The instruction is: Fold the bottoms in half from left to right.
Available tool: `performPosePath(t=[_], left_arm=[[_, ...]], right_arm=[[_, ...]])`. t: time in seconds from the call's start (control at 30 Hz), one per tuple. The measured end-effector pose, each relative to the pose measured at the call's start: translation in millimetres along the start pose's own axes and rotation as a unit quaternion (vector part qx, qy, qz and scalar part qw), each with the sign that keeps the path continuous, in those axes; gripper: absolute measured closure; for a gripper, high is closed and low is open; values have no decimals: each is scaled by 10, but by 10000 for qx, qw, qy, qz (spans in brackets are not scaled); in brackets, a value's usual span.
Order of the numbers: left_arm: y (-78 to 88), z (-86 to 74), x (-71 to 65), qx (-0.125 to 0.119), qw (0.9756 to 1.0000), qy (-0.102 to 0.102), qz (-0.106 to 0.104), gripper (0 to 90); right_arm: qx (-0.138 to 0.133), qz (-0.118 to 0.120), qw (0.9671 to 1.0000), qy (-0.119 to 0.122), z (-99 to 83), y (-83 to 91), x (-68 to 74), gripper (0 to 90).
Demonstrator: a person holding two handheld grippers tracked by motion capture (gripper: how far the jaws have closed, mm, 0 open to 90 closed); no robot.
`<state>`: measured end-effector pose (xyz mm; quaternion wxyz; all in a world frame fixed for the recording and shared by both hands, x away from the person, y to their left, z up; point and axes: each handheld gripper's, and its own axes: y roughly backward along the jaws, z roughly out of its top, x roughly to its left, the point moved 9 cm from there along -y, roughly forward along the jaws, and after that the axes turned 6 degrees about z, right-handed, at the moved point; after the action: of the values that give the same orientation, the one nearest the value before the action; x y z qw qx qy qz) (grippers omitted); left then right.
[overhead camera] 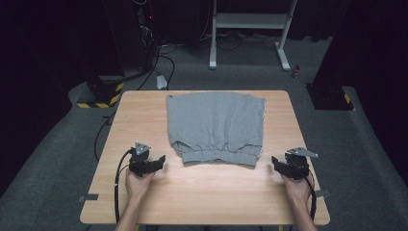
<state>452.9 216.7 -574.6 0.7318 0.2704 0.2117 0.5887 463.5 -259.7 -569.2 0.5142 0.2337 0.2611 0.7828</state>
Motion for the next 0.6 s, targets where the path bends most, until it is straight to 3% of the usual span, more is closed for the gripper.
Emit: performPosePath(t=[0.23, 0.6], left_arm=[[-2, 26, -61, -14, 9998, 109, -173, 263], [-61, 221, -345, -36, 9991, -100, -419, 260]], right_arm=[[9, 176, 9998, 36, 30, -27, 74, 439], [-38, 367, 9992, 183, 124, -83, 250, 468]])
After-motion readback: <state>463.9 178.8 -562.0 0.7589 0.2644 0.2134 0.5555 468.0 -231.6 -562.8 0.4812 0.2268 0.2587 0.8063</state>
